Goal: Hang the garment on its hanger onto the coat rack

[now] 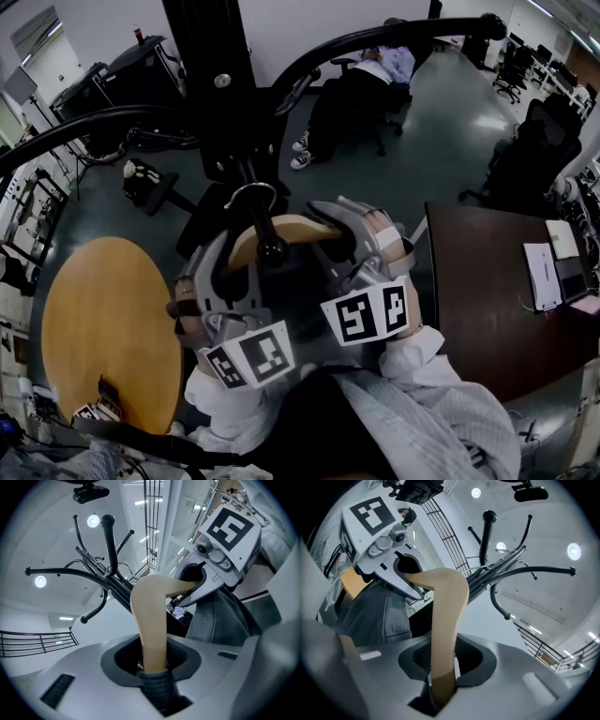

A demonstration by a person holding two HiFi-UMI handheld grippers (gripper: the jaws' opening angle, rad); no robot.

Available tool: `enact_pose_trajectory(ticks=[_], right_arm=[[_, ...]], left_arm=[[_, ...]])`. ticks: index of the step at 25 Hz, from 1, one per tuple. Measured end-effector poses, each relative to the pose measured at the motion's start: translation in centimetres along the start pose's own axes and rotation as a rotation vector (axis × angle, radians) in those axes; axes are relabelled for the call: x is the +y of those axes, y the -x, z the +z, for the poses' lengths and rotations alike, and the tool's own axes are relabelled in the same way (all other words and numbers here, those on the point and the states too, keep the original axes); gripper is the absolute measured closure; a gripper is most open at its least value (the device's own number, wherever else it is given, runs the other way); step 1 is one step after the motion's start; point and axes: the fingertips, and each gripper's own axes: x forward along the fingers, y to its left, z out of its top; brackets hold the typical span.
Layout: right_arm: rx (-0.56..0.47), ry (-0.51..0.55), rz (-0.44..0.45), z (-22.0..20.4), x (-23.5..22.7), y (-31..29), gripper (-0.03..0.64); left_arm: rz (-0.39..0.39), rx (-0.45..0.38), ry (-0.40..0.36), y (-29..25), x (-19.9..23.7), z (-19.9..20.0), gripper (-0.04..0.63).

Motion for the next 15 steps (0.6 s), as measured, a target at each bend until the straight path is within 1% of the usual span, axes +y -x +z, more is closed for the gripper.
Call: enact_pose_trajectory(ticks=[2,4,6,8,11,15], right_arm=[[-0.016,0.005,0.020,0.6,0.1,0.6,0.541],[-0.031,0.013,0.044,1.2,0.3,1.2,0.488],[-0.035,0.022,0.066,1.5,0.5,1.8,0.456],[-0.034,0.024,0.069,1.8,0.6,2.5,0.445],[-0.034,0.010,0.052,2.1,0.3,3.6,0.443],[-0.033,-0.023,0.036,2.5,0.1,5.1,0.443]], left_arm=[[-0.006,-0.031,0.008,0.6,0.3,0.5,0.475],[-0.017,-0.058,0.010,1.2,0.5,0.9,0.442],[-0.017,-0.069,0.004,1.8,0.6,1.2,0.425],[-0.004,-0.071,-0.004,2.4,0.8,1.3,0.420],[0.006,-0.076,-0.003,3.3,0.9,1.4,0.413],[-0.005,-0.098,0.028,4.7,0.8,1.7,0.413]])
